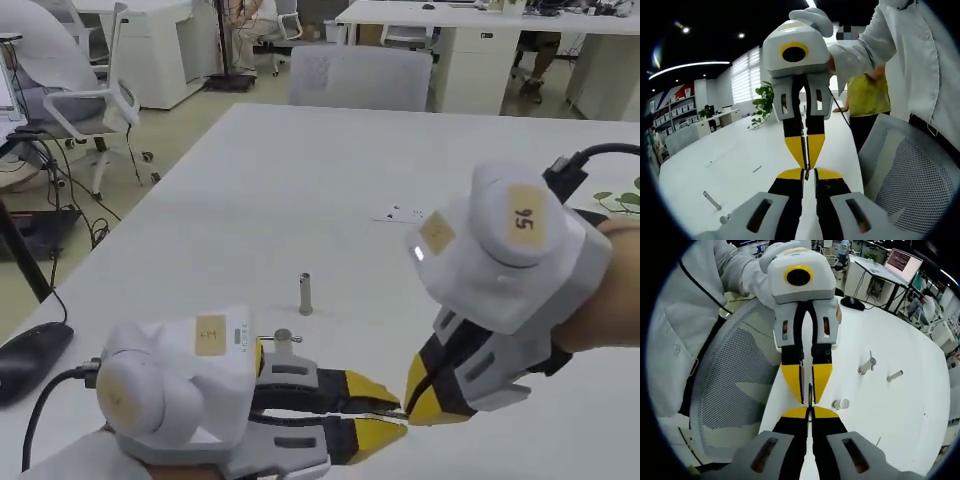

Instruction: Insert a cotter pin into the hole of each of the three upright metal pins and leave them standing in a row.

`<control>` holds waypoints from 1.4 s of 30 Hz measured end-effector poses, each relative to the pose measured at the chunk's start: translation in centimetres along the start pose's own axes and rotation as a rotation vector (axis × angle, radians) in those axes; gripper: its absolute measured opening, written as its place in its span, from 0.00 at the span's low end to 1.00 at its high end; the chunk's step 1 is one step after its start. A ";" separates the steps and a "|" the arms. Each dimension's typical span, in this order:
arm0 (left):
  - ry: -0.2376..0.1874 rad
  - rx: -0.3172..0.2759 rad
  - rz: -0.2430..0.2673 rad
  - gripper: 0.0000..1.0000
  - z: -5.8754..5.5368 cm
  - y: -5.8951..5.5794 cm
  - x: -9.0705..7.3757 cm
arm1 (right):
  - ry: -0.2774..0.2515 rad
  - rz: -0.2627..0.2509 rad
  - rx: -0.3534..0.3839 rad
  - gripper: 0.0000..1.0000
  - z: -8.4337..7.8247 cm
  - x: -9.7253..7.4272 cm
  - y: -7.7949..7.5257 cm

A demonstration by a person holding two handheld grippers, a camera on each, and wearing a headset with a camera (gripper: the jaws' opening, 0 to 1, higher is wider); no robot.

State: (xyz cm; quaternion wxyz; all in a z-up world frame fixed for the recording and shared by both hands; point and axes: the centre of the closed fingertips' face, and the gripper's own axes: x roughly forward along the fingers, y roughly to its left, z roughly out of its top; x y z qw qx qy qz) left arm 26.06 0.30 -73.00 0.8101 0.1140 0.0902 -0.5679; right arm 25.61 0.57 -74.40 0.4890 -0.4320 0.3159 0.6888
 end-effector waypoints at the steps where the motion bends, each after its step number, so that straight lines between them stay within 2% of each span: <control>1: 0.002 0.003 -0.001 0.04 0.0 0.0 0.0 | 0.000 0.001 -0.001 0.02 0.0 0.0 0.0; 26: -0.006 0.004 -0.038 0.00 0.0 -0.3 -0.2 | -0.035 0.028 0.022 0.04 0.2 0.1 0.6; 30: -0.001 0.004 -0.042 0.00 -0.1 -0.4 -0.3 | -0.038 0.029 0.030 0.10 0.2 0.1 0.6; 34: 0.001 0.008 -0.046 0.00 -0.1 -0.5 -0.6 | -0.037 0.060 0.037 0.14 -0.4 -0.2 0.9; 42: -0.004 0.029 -0.072 0.00 0.2 -0.9 -0.8 | -0.078 0.145 0.069 0.15 -1.0 -0.4 1.7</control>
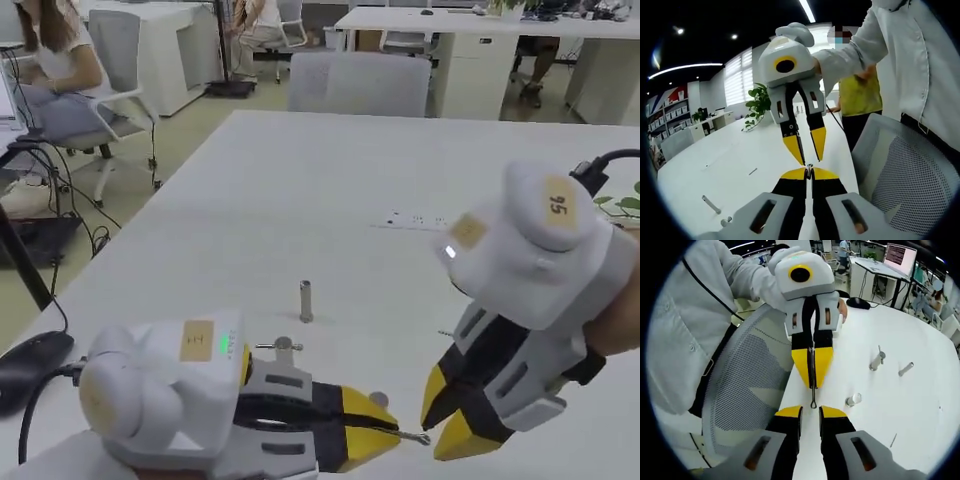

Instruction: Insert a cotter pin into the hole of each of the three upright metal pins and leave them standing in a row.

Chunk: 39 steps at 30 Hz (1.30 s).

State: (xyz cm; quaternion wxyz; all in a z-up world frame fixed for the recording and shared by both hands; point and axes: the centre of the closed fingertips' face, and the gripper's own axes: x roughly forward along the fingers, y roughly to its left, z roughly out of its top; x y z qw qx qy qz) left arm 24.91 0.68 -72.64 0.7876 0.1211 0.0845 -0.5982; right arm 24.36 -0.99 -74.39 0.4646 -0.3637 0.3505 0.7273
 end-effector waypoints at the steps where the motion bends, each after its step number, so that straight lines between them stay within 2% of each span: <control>1: -0.002 0.000 -0.005 0.00 0.1 -0.1 0.0 | -0.002 0.015 0.008 0.15 0.0 0.0 0.2; 4: -0.018 0.010 -0.029 0.00 0.6 -0.7 -0.1 | -0.017 0.061 0.010 0.15 0.0 0.1 0.7; 7: -0.019 0.020 -0.042 0.00 0.8 -1.0 -0.1 | -0.055 0.135 0.034 0.15 0.3 0.2 1.5; 13: -0.018 0.025 -0.065 0.00 0.9 -1.5 -0.1 | -0.048 0.204 0.048 0.15 -0.1 0.4 1.9; 17: -0.018 0.042 -0.084 0.00 1.2 -1.9 0.0 | -0.073 0.262 0.068 0.15 0.0 0.4 2.5; 19: -0.015 0.048 -0.093 0.00 1.3 -2.1 0.1 | -0.094 0.312 0.089 0.15 0.2 0.1 3.1; 21: -0.024 0.051 -0.099 0.00 1.5 -2.3 0.0 | -0.098 0.306 0.083 0.14 0.1 0.1 2.8; 22: -0.026 0.053 -0.101 0.00 1.7 -2.3 0.0 | -0.102 0.325 0.095 0.14 0.2 0.0 2.9; 26: -0.030 0.066 -0.120 0.00 2.1 -2.7 0.1 | -0.110 0.344 0.098 0.14 0.2 0.0 3.2; 30: -0.026 0.084 -0.137 0.00 2.4 -3.1 0.3 | -0.143 0.397 0.117 0.11 0.8 -0.4 3.9; 39: -0.017 0.105 -0.145 0.00 2.4 -3.3 0.5 | -0.126 0.404 0.105 0.07 0.6 -0.5 4.6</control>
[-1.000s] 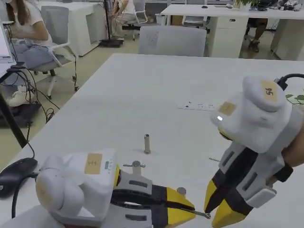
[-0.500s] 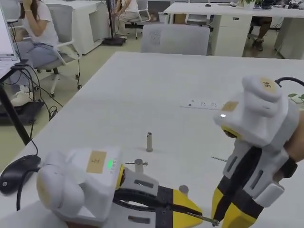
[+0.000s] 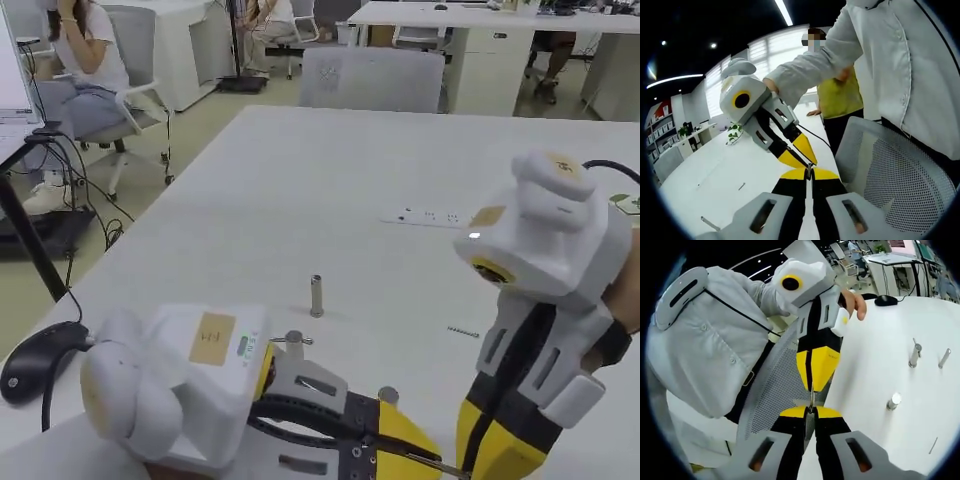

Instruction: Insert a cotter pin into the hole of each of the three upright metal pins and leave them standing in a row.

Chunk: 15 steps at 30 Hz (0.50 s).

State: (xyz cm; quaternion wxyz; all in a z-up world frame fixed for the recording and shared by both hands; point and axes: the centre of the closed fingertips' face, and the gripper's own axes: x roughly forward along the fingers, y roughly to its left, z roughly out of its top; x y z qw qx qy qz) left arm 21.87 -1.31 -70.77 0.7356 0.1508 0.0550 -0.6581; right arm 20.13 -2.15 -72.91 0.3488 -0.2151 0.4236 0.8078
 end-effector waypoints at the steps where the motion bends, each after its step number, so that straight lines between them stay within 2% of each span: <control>1: 0.005 -0.003 0.004 0.00 -0.2 0.1 0.0 | 0.003 -0.015 -0.010 0.07 0.0 0.0 -0.1; 4: 0.020 -0.009 0.020 0.00 -0.6 0.4 -0.1 | 0.015 -0.082 -0.041 0.07 0.1 -0.3 -0.7; 5: 0.019 -0.017 0.026 0.00 -0.7 0.5 -0.1 | 0.017 -0.090 -0.050 0.07 0.2 -0.3 -0.6; 7: 0.021 -0.031 0.036 0.01 -1.0 0.7 -0.1 | 0.032 -0.127 -0.067 0.06 -0.1 -0.7 -1.4; 10: 0.027 -0.043 0.041 0.01 -1.3 0.8 -0.1 | 0.058 -0.163 -0.082 0.06 -0.1 -0.4 -1.2; 15: 0.042 -0.066 0.056 0.01 -1.8 1.1 0.1 | 0.102 -0.239 -0.115 0.06 -0.3 -0.6 -2.0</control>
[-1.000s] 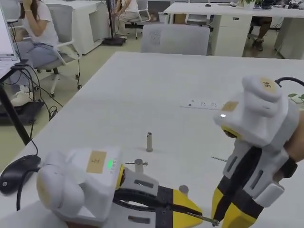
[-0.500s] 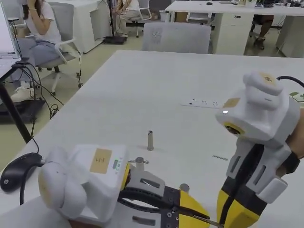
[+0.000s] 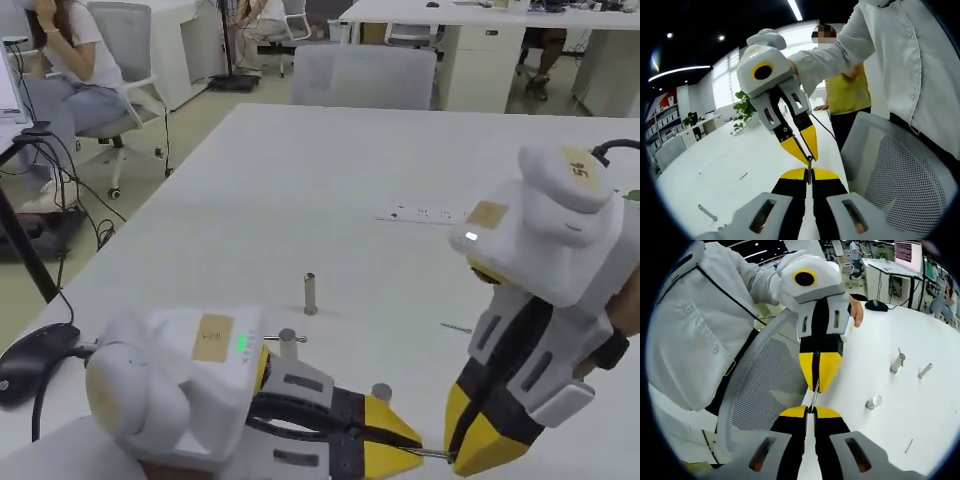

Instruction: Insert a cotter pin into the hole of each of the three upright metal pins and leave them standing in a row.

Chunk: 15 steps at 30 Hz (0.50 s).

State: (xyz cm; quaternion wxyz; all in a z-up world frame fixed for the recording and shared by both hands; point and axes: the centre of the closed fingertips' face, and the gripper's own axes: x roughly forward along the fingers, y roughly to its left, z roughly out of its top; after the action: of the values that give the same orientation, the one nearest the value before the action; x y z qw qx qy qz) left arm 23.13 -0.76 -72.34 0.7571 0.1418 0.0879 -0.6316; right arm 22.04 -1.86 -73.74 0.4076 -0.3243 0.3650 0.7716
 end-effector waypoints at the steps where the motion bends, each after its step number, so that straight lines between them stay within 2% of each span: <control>1: 0.000 -0.009 0.004 0.01 -0.1 0.1 0.0 | 0.011 -0.018 -0.010 0.06 0.0 0.0 -0.1; 5: 0.004 -0.036 0.023 0.01 -0.3 0.5 -0.1 | 0.045 -0.085 -0.064 0.06 -0.1 -0.1 -0.7; 10: 0.015 -0.037 0.032 0.01 -0.6 0.7 0.0 | 0.081 -0.125 -0.104 0.06 -0.2 0.0 -1.0; 15: 0.026 -0.021 0.039 0.01 -0.7 1.0 0.0 | 0.074 -0.133 -0.062 0.07 -0.4 -0.1 -1.4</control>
State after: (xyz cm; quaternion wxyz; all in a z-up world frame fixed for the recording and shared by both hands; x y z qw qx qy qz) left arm 24.12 -0.39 -72.94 0.7696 0.1437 0.1018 -0.6137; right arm 23.41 -1.64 -74.25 0.4339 -0.3888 0.3332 0.7413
